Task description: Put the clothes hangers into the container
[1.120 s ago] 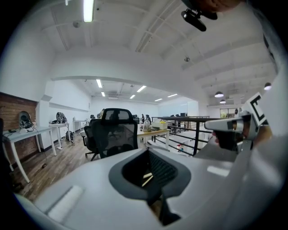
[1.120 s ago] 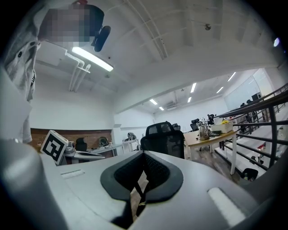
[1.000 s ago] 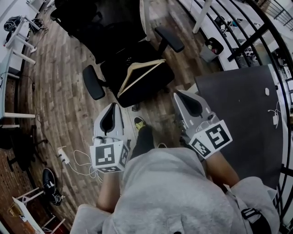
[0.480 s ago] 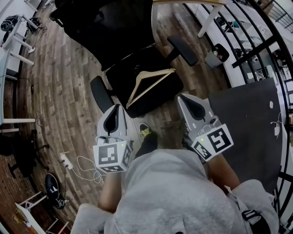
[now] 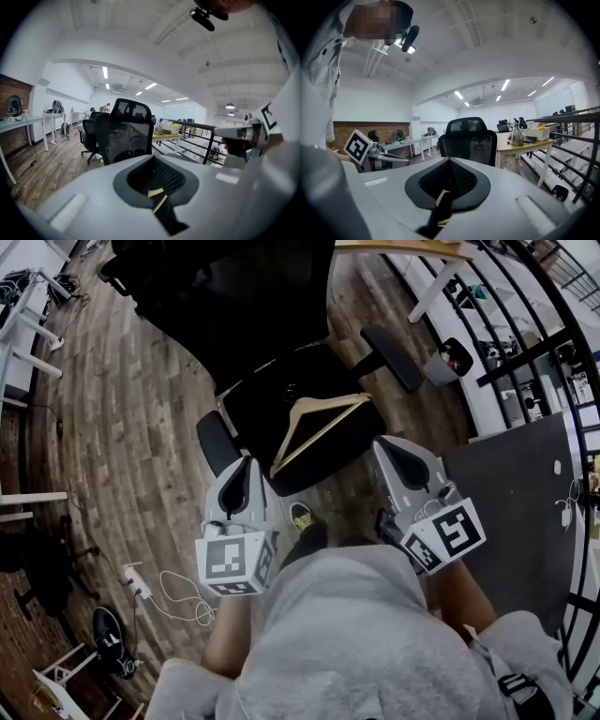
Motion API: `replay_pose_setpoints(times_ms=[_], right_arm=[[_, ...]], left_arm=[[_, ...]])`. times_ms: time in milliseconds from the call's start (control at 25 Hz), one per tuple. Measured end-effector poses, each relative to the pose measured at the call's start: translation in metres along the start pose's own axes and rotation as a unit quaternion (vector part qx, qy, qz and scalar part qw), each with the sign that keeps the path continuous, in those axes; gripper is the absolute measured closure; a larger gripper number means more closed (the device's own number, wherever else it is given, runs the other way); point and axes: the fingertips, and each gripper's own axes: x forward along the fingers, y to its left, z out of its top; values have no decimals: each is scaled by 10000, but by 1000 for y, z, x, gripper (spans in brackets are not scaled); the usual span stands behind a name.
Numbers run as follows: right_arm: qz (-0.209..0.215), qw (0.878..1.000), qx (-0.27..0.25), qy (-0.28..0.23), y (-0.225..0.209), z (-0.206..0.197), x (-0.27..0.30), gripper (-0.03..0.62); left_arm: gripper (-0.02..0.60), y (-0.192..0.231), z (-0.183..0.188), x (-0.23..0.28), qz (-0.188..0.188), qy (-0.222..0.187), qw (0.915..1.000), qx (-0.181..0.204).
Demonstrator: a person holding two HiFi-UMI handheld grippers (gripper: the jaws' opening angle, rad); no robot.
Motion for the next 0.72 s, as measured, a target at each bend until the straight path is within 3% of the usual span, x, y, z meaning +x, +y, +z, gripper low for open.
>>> replay_pose_setpoints(times_ms=[720], right_arm=[[-266, 9995, -173, 14, -13, 18, 28, 597]], left_arm=[[571, 16, 4, 29, -199, 1, 9997, -157]])
